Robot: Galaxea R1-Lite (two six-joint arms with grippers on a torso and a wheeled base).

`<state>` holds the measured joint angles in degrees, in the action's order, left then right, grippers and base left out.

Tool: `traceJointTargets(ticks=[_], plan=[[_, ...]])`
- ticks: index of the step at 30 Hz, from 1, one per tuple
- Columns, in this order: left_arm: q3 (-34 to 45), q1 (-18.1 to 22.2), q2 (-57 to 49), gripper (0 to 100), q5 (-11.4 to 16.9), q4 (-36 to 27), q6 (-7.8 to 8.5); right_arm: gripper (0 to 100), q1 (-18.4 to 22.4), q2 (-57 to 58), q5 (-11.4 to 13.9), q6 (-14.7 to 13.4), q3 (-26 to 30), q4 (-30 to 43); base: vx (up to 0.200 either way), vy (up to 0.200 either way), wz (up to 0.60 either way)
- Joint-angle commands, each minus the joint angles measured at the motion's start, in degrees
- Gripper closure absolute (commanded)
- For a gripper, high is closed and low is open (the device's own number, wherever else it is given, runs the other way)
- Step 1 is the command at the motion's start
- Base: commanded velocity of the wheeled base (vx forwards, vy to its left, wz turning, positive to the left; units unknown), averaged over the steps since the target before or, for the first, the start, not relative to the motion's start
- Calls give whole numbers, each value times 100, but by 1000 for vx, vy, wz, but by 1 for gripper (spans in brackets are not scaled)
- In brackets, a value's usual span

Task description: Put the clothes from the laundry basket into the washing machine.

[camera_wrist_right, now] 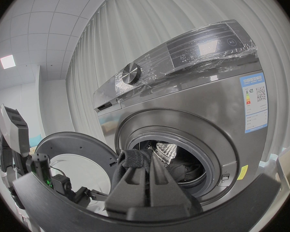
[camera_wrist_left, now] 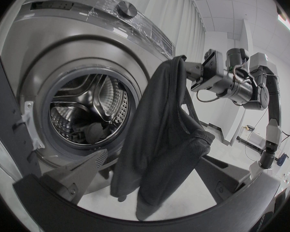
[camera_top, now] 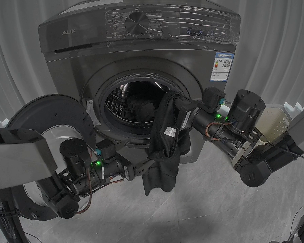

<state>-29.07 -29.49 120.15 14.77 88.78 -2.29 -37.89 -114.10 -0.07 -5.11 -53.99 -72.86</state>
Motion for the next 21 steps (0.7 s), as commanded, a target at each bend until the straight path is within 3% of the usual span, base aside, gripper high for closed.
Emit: traceJointTargets(ticks=[1, 9, 15, 21], plan=[[-336, -110, 606, 0, -10, -1, -8, 100, -61, -33, -1, 1, -24, 0, 0, 0, 0], [-1338, -22, 1432, 0, -71, -10, 18, 100, -263, 20, -1, -17, 99, -9, 0, 0, 0], [-2094, 180, 1951, 0, -449, -10, 36, 100, -316, 152, 7, -17, 416, -35, 0, 0, 0], [-2278, 198, 2135, 0, -370, -10, 45, 100, -474, 160, 16, -17, 548, -167, 0, 0, 0]])
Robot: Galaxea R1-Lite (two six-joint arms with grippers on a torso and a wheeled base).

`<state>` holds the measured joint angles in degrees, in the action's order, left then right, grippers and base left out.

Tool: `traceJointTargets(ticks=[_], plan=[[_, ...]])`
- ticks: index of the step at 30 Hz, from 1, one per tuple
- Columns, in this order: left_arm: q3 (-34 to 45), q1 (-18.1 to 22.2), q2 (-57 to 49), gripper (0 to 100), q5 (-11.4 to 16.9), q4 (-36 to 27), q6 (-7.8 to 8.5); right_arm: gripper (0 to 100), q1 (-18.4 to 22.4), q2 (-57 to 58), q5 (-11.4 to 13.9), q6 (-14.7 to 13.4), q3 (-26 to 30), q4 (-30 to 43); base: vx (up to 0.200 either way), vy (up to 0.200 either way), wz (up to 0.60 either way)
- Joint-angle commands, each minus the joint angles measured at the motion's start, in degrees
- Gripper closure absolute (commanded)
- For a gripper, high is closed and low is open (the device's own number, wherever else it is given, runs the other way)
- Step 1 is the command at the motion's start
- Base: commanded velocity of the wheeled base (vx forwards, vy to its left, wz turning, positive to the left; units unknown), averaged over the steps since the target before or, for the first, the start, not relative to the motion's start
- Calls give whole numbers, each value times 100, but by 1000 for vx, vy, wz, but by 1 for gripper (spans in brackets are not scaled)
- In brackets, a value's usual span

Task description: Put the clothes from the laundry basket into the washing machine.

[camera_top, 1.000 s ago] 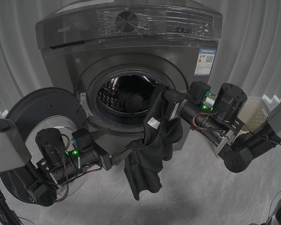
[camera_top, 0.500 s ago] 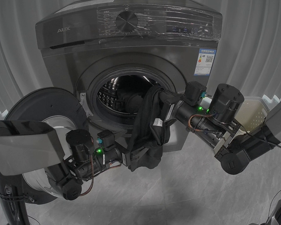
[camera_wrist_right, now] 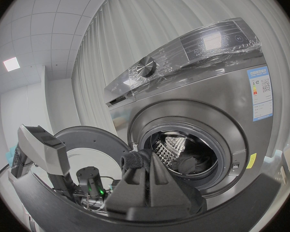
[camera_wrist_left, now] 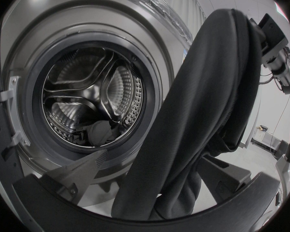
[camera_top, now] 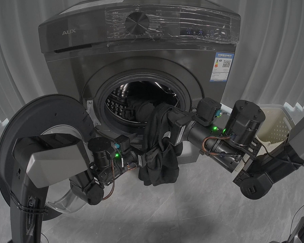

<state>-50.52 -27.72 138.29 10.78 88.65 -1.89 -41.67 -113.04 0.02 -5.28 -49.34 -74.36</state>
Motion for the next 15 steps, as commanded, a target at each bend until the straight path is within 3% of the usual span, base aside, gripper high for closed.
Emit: traceJointTargets(ticks=[1, 9, 10, 15], plan=[[-125, 12, 330, 0, 39, 12, 4, 100, -105, 54, 6, 1, 82, -17, 0, 0, 0], [-116, -225, 330, 0, 320, 12, -57, 100, -122, 37, 15, 1, 73, -26, 0, 0, 0], [-116, -225, 330, 100, 320, 12, -57, 100, -122, 37, 15, 1, 73, -26, 0, 0, 0], [-160, -207, 313, 100, 329, 12, -57, 100, -52, 46, 6, 9, 73, -17, 0, 0, 0]])
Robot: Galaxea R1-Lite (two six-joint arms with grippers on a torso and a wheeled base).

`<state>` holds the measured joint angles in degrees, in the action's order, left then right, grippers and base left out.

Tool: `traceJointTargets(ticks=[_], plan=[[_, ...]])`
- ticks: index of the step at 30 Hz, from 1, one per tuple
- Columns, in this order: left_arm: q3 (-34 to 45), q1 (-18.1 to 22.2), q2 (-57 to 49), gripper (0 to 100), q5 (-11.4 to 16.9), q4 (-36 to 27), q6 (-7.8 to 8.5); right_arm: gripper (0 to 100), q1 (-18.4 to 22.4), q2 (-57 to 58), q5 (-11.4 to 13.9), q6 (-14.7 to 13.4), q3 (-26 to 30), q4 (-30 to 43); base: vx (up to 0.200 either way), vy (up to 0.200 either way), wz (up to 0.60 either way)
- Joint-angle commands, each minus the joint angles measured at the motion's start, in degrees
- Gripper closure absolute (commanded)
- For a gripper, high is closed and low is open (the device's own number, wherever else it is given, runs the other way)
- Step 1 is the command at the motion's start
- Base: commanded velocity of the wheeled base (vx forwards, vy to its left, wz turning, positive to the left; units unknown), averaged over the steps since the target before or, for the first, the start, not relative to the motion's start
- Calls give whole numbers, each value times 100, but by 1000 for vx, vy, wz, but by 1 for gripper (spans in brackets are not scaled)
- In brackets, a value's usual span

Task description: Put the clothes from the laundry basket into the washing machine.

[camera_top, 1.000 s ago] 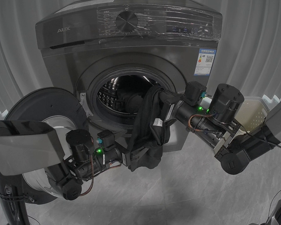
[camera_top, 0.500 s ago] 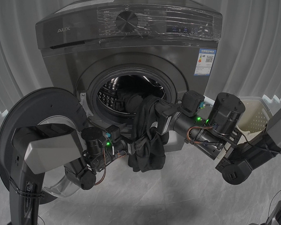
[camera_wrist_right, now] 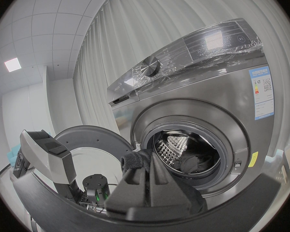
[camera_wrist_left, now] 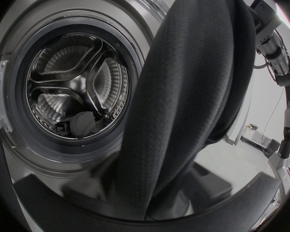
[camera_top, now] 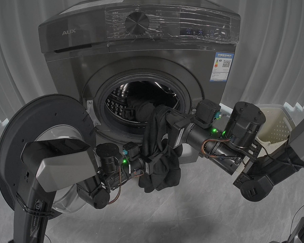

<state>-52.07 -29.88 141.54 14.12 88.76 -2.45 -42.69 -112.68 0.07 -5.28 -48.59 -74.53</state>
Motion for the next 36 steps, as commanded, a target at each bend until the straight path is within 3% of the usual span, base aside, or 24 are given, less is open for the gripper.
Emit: traceJointTargets(ticks=[1, 16, 22, 26, 36], plan=[[21, 8, -39, 100, -5, 1, -10, 100, 77, 9, 1, 9, -19, 0, 0, 0, 0], [1911, -370, -2078, 100, 56, 10, 17, 100, 754, -852, -7, 1, -871, 0, 0, 0, 0], [2183, -563, -2799, 100, 39, 10, -45, 100, 780, -1142, -7, -17, -845, -26, 0, 0, 0], [2236, -598, -3151, 100, 21, 10, -177, 100, 789, -1468, -7, -26, -845, -228, 0, 0, 0], [2359, -528, -3318, 100, -23, 10, -168, 100, 718, -1591, 10, -26, -660, -272, 0, 0, 0]])
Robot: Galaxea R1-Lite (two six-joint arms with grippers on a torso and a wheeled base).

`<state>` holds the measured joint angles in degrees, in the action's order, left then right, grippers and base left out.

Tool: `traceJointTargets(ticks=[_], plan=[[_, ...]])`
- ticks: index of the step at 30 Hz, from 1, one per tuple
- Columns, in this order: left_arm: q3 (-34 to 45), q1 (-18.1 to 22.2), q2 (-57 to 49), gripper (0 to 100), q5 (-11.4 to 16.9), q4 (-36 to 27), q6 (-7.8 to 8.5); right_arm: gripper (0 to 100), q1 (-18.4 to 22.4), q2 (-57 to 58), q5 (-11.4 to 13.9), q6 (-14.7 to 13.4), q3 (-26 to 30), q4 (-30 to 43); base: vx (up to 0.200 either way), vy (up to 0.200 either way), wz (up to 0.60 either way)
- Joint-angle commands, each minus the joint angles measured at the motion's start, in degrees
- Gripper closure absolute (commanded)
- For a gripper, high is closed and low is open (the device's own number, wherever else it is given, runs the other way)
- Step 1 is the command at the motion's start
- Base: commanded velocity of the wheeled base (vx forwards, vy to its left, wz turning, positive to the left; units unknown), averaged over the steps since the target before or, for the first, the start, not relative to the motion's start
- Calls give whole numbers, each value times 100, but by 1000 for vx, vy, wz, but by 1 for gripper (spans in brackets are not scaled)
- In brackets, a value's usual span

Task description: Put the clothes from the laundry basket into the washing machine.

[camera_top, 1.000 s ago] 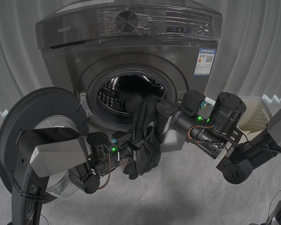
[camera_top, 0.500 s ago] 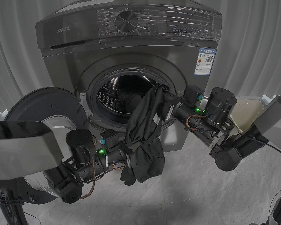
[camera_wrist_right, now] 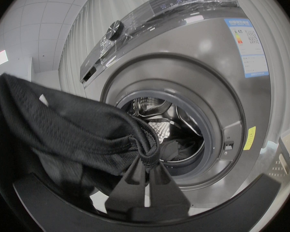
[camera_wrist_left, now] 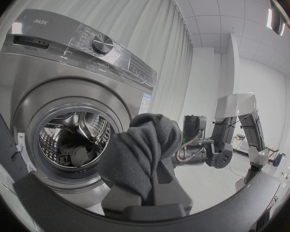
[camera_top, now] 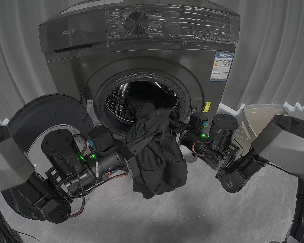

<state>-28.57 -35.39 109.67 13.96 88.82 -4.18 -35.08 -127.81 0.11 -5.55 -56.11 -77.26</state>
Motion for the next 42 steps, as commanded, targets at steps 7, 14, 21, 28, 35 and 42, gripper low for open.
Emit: traceJointTargets(ticks=[7, 14, 21, 28, 35, 42], plan=[[-43, 23, -130, 100, -60, 4, -4, 0, -130, 19, 7, -113, 118, -105, 0, 0, 0], [45, 23, -376, 100, -438, 4, -48, 0, -174, 915, 59, -52, 1700, -61, 0, 0, 0], [353, 41, -622, 100, -992, 12, -259, 0, -244, 1557, 525, 10, 3528, -676, 0, 0, 0], [625, 32, -1272, 100, -1027, -5, -874, 0, -253, 2577, 578, -8, 4381, -904, 0, 0, 0], [792, -21, -1255, 100, -1027, -5, -865, 0, -174, 2875, 499, -34, 4363, -931, 0, 0, 0], [836, -38, -1281, 100, -1035, -5, -865, 0, -34, 2910, 499, -34, 4170, -931, 0, 0, 0]])
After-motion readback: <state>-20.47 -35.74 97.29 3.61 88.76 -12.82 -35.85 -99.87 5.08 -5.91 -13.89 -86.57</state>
